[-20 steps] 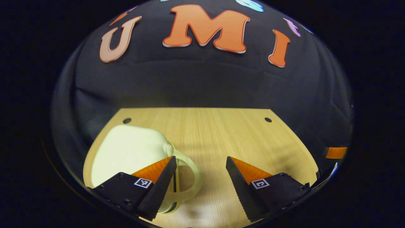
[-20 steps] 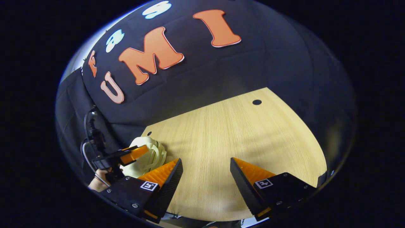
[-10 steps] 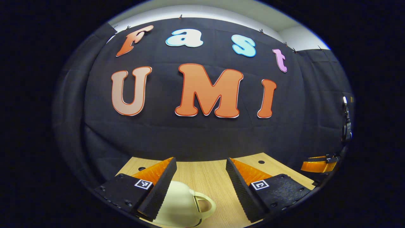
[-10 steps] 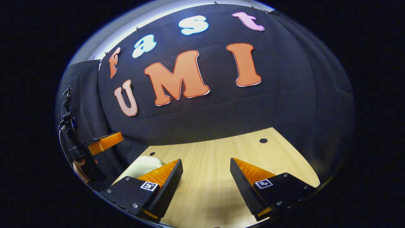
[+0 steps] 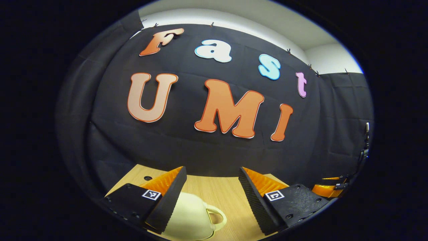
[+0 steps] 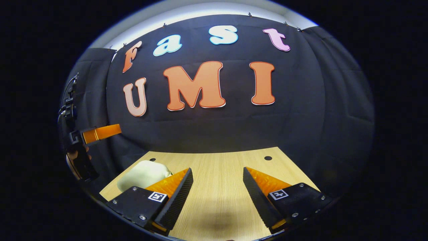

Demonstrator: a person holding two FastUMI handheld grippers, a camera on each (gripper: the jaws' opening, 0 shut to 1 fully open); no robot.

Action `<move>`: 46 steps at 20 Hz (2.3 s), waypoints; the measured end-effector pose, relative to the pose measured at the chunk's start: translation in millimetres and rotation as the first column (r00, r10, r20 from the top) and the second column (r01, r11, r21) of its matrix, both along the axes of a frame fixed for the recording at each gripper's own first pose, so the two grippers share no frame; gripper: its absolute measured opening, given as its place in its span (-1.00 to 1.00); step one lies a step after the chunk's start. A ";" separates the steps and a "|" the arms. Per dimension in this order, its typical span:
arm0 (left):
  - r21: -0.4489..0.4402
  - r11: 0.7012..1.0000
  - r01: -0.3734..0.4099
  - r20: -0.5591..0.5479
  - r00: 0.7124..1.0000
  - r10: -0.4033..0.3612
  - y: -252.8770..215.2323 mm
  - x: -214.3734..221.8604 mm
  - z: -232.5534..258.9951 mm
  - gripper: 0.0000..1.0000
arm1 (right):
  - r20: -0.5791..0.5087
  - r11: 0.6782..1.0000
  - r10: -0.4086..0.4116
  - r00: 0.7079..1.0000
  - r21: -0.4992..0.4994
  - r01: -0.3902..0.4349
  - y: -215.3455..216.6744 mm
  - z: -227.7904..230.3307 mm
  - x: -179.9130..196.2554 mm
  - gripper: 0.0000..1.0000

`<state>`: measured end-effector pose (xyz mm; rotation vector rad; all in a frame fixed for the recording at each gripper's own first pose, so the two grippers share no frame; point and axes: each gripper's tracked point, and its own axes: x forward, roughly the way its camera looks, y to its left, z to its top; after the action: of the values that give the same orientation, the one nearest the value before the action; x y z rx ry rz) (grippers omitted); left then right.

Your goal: First open the suitcase, pack the skin care products into it, and then close the suitcase.

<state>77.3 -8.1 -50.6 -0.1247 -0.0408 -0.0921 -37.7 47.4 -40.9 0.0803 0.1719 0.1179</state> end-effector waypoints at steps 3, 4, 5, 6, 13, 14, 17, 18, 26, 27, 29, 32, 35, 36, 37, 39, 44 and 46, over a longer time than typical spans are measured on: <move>-0.022 1.000 -0.022 0.011 1.000 0.022 8.7 -8.7 4.4 0.94 | 0.019 1.000 -0.005 1.000 0.009 0.004 3.0 9.6 -1.8 0.91; -0.024 0.999 -0.029 0.010 1.000 0.029 9.5 -9.7 6.2 0.94 | 0.027 1.000 -0.001 1.000 0.010 0.000 3.4 11.8 -2.4 0.91; -0.023 0.999 -0.035 0.011 0.999 0.035 9.6 -10.7 7.3 0.94 | 0.033 1.000 0.005 0.999 0.005 -0.006 3.1 13.8 -2.4 0.91; -0.023 0.999 -0.042 0.015 0.999 0.043 9.8 -12.7 10.1 0.94 | 0.036 1.000 0.011 0.999 -0.006 -0.011 1.0 14.1 -1.7 0.91; 0.015 0.994 -0.113 0.124 0.986 0.110 -5.3 -25.2 45.4 0.94 | 0.056 0.998 0.059 0.997 -0.025 -0.057 -15.9 27.8 16.1 0.91; 0.024 0.992 -0.125 0.119 0.986 0.121 -7.5 -27.0 44.1 0.93 | 0.060 0.998 0.064 0.996 -0.019 -0.063 -17.3 30.1 19.2 0.91; 0.038 0.990 -0.135 0.121 0.984 0.129 -15.7 -30.6 45.6 0.94 | 0.071 0.997 0.076 0.995 -0.005 -0.076 -19.7 34.6 25.6 0.91; 0.040 0.990 -0.134 0.117 0.985 0.129 -16.7 -30.5 46.0 0.94 | 0.073 0.997 0.077 0.994 -0.001 -0.077 -20.2 34.6 26.7 0.91; 0.033 0.991 -0.130 0.083 0.988 0.127 -1.8 -40.1 46.5 0.94 | 0.065 0.997 0.069 0.996 0.027 -0.071 -10.4 28.3 27.6 0.91; 0.037 0.990 -0.134 0.084 0.988 0.131 1.5 -39.4 47.8 0.94 | 0.064 0.997 0.069 0.996 0.026 -0.071 -7.7 28.3 27.2 0.91; 0.040 0.990 -0.135 0.083 0.988 0.131 4.9 -37.2 49.3 0.94 | 0.066 0.997 0.067 0.996 0.025 -0.069 -6.0 28.3 25.7 0.91; 0.035 0.992 -0.123 0.067 0.990 0.120 3.6 -34.6 43.4 0.94 | 0.063 0.998 0.060 0.996 0.023 -0.062 -5.4 27.5 24.9 0.91; 0.036 0.993 -0.115 0.059 0.992 0.112 1.0 -30.4 41.2 0.94 | 0.056 0.998 0.053 0.997 0.024 -0.054 -8.6 26.3 24.8 0.91; 0.039 0.993 -0.113 0.058 0.992 0.111 0.7 -28.9 40.9 0.94 | 0.057 0.998 0.049 0.997 0.024 -0.051 -9.5 26.5 24.8 0.91; 0.042 0.993 -0.112 0.057 0.992 0.110 0.8 -28.6 42.5 0.94 | 0.058 0.999 0.047 0.997 0.024 -0.048 -10.4 27.4 24.1 0.91; 0.050 0.993 -0.111 0.060 0.992 0.108 -1.1 -27.4 43.7 0.94 | 0.059 0.999 0.044 0.997 0.026 -0.046 -10.9 28.3 25.0 0.91; 0.058 0.992 -0.111 0.062 0.992 0.107 -1.9 -25.7 45.4 0.94 | 0.055 0.998 0.049 0.997 0.023 -0.050 -9.3 26.7 26.0 0.91; 0.056 0.993 -0.107 0.055 0.993 0.104 -2.1 -23.9 43.2 0.94 | 0.057 0.998 0.050 0.997 0.022 -0.052 -8.6 26.5 27.0 0.91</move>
<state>53.5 -10.3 -7.4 -0.0611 -0.0966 0.0088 -10.7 38.7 -14.4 0.0962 0.1164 0.1729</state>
